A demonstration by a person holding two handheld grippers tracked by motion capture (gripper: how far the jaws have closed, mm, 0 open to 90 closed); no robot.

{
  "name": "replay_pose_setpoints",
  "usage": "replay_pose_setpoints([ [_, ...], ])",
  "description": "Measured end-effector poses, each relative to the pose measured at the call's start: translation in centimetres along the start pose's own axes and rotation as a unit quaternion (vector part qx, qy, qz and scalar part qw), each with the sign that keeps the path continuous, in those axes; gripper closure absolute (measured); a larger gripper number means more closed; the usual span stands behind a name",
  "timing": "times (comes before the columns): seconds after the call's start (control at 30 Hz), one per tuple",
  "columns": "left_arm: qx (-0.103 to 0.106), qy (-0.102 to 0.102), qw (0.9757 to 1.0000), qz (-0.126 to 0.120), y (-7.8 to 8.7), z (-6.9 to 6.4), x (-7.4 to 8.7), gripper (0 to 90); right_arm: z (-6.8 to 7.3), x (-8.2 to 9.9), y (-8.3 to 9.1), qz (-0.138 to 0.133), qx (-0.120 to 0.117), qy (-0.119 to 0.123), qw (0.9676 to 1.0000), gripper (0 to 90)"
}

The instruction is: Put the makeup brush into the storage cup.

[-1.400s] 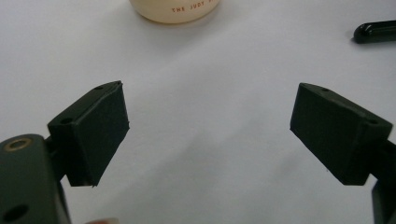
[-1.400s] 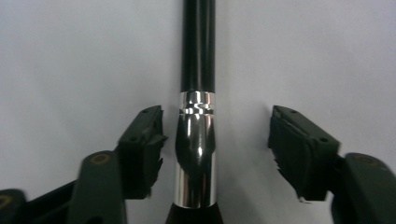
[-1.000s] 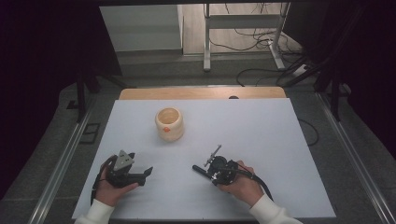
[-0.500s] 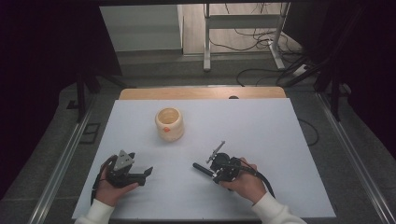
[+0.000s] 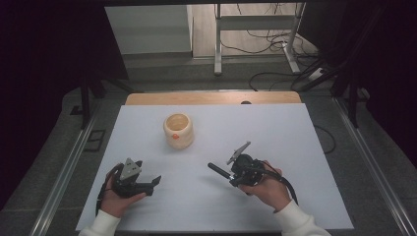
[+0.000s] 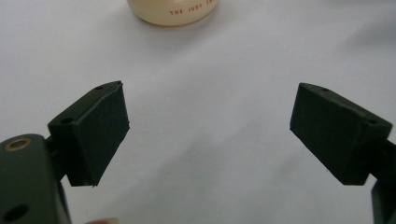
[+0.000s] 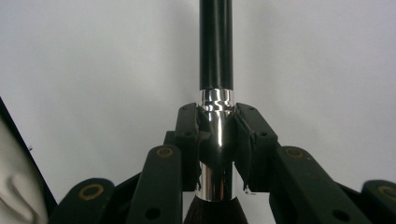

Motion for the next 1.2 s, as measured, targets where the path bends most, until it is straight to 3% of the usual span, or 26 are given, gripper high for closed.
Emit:
replay_pose_setpoints([
  [0.77,0.001,-0.009,0.9999,-0.006,0.2,-0.5,-0.4,12.2,-0.8,0.2,1.2,-0.018,0.005,-0.006,0.9998,72.0],
  [1.03,0.011,-0.012,0.9997,-0.021,0.4,-1.4,-1.0,11.2,-0.8,0.2,1.0,-0.017,0.002,-0.004,0.9999,72.0],
  [1.2,0.007,-0.017,0.9995,-0.027,0.3,-1.6,-1.3,10.3,-0.8,0.1,1.1,-0.017,0.001,-0.004,0.9998,72.0],
])
Point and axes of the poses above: each handheld gripper's, and its own axes: y roughly backward along the jaws, x roughly out of its underside, z roughly to its left, the point moved 8 cm from there along -y, roughly forward along the jaws, and after that the axes turned 8 degrees about y, right-handed, at the moved point
